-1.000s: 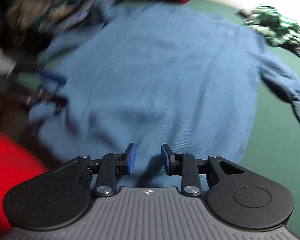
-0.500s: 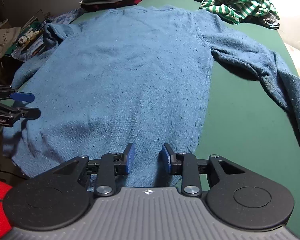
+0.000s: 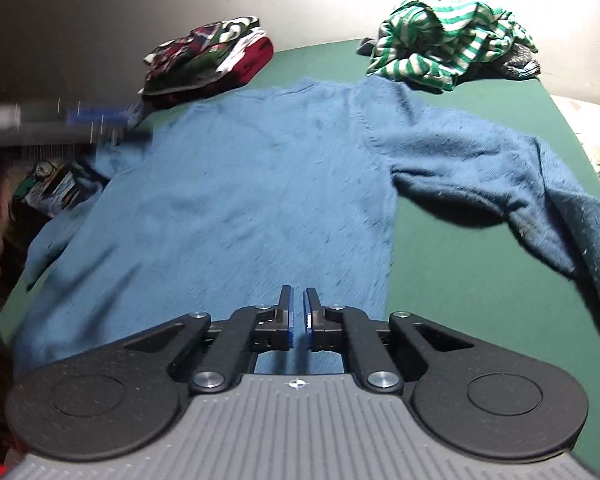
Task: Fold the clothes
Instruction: 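Move both open grippers over the sweater toward its sleeve cuff, then grasp the blue sweater sleeve cuff with the right gripper and lift it, then grasp the sleeve cuff with the left gripper while the right gripper releases it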
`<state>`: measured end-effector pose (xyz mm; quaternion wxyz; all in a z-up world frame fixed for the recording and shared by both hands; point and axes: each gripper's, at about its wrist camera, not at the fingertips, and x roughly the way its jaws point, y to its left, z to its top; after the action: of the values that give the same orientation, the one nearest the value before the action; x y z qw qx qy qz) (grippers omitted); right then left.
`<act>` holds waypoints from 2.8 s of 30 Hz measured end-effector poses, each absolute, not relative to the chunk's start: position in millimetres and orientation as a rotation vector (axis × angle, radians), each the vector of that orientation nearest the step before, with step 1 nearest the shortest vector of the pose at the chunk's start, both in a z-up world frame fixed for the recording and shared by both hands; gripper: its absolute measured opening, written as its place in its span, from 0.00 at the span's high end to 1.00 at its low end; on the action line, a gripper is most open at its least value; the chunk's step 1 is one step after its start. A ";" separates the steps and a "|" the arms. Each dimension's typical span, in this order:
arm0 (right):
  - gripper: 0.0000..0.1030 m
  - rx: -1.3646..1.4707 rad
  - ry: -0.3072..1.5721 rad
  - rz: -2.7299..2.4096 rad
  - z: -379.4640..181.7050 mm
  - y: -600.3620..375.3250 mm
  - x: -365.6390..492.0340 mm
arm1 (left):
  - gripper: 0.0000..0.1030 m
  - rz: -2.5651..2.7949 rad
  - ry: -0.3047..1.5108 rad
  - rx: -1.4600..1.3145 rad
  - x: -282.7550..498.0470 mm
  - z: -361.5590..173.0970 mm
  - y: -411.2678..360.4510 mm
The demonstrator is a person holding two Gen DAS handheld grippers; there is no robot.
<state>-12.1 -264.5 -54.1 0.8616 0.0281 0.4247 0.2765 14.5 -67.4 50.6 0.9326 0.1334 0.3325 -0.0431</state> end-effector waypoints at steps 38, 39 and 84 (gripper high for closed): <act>0.47 0.509 0.934 -0.058 -79.6 -472.6 27.3 | 0.20 -0.591 0.776 0.225 67.6 -47.8 -196.7; 0.52 0.506 0.921 -0.053 -77.3 -470.9 26.3 | 0.19 -0.586 0.780 0.216 67.5 -47.9 -195.4; 0.93 0.340 0.621 0.490 38.3 -345.1 60.0 | 0.07 -0.541 0.664 0.188 27.2 -30.0 -182.1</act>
<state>60.0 -345.1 38.3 0.9087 0.1647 0.3011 0.2375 27.2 -182.1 -30.0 0.9054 0.0909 0.3216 -0.2619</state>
